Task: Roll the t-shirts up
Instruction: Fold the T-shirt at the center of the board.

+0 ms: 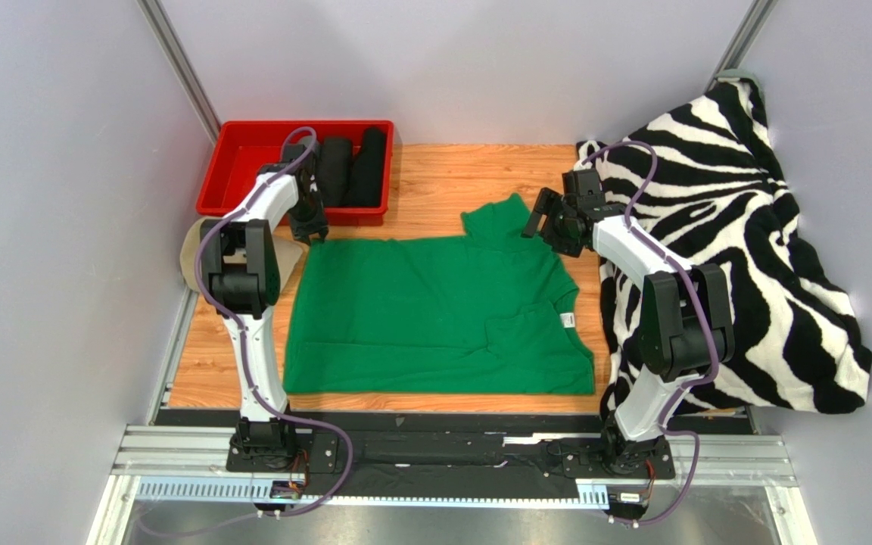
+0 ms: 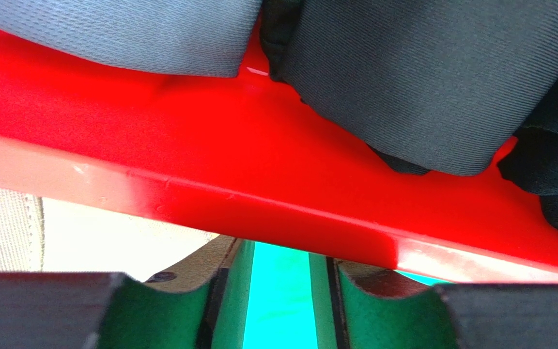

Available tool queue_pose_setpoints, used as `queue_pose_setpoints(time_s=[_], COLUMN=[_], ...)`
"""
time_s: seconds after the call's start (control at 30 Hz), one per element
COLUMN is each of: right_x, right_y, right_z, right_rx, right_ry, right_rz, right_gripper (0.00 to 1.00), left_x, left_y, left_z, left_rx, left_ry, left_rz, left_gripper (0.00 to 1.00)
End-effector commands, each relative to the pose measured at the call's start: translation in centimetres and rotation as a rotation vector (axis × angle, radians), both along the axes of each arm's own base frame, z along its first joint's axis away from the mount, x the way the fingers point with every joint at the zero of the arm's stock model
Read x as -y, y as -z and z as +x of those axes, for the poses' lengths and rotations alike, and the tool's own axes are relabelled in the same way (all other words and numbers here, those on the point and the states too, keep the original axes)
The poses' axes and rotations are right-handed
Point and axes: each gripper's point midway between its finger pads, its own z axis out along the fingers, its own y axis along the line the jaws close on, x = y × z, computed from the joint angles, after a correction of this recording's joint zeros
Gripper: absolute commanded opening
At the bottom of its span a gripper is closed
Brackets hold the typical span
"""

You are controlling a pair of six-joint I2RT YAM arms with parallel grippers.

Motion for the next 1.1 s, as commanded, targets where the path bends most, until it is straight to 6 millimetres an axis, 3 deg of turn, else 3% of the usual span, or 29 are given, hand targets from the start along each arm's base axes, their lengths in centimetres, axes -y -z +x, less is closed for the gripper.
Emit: queue_pose_setpoints(time_s=[0.0, 0.2, 0.37, 0.5, 0.67, 0.93, 1.07], right_x=[-0.6, -1.0, -1.0, -1.3, -1.3, -0.7, -0.6], right_y=[-2.1, -1.9, -2.1, -2.4, -3.0, -2.7, -2.7], right_z=[2.0, 2.0, 2.1, 2.4, 2.8, 3.0, 4.2], right_rx=[0.082, 0.078, 0.088, 0.106, 0.135, 0.141, 0.157], right_ry=[-0.031, -0.05, -0.06, -0.064, -0.073, -0.065, -0.073], right_rz=[0.023, 0.032, 0.033, 0.045, 0.043, 0.007, -0.018], right_gripper=[0.77, 0.77, 0.77, 0.76, 0.75, 0.75, 0.75], left_x=[-0.5, -0.1, -0.8, -2.7, -2.4, -1.6, -1.5], left_y=[0.4, 0.2, -1.2, -2.1, -3.2, -1.6, -1.5], left_z=[2.4, 2.2, 1.8, 1.4, 2.8, 3.0, 2.8], left_rx=[0.055, 0.063, 0.121, 0.177, 0.261, 0.211, 0.198], left_ry=[0.003, 0.023, 0.03, 0.036, 0.087, 0.11, 0.108], left_rz=[-0.001, -0.018, 0.024, 0.131, 0.133, 0.085, 0.078], left_gripper=[0.37, 0.28, 0.39, 0.49, 0.49, 0.37, 0.24])
